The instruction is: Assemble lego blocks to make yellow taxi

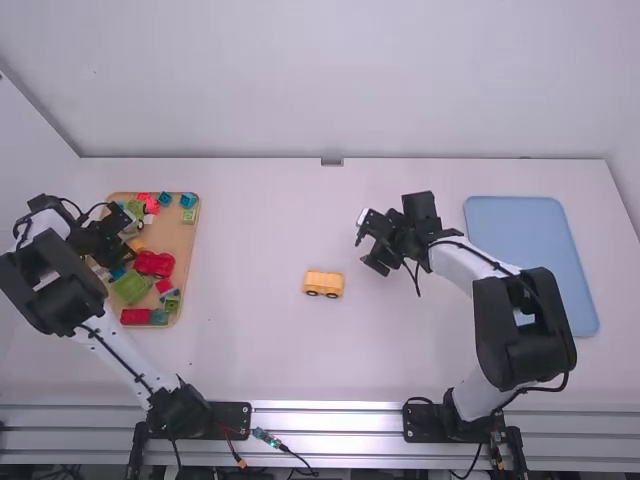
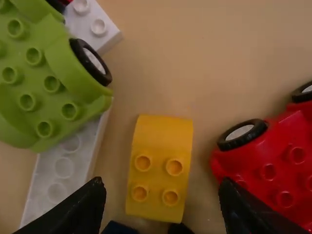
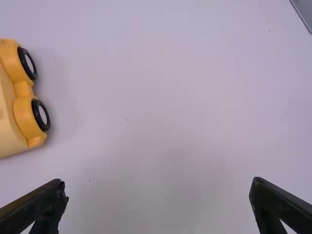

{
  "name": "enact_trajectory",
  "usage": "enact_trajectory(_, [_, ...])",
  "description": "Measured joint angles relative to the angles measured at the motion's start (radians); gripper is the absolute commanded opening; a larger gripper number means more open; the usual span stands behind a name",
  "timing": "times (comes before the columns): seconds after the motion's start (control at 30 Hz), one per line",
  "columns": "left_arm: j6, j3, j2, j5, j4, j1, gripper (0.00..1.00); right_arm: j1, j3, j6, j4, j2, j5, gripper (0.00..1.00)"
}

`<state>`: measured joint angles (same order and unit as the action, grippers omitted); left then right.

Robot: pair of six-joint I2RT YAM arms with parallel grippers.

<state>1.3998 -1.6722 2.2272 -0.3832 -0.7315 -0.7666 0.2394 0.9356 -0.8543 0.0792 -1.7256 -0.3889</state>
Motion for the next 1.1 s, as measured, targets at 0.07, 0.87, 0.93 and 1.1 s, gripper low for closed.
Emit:
enact_trajectory(0.07, [0.000, 0.010, 0.000, -0.003, 0.016, 0.000, 0.62, 0.000, 0.000, -0.002, 0.000, 0.000, -0.002, 0.99])
enact_trajectory(0.87, [-0.045, 0.048, 0.000, -0.035, 0.072, 0.000, 0.49, 0.000, 0.000, -0.001, 0.007, 0.000, -0.002, 0.99])
enact_trajectory(0.93, [-0.046, 0.048, 0.000, -0.044, 0.076, 0.000, 0.49, 0.000, 0.000, 0.000, 0.006, 0.000, -0.001, 0.99])
enact_trajectory(1.1, [-0.045, 0.048, 0.000, -0.058, 0.072, 0.000, 0.48, 0.000, 0.000, 0.001, 0.011, 0.000, -0.001, 0.99])
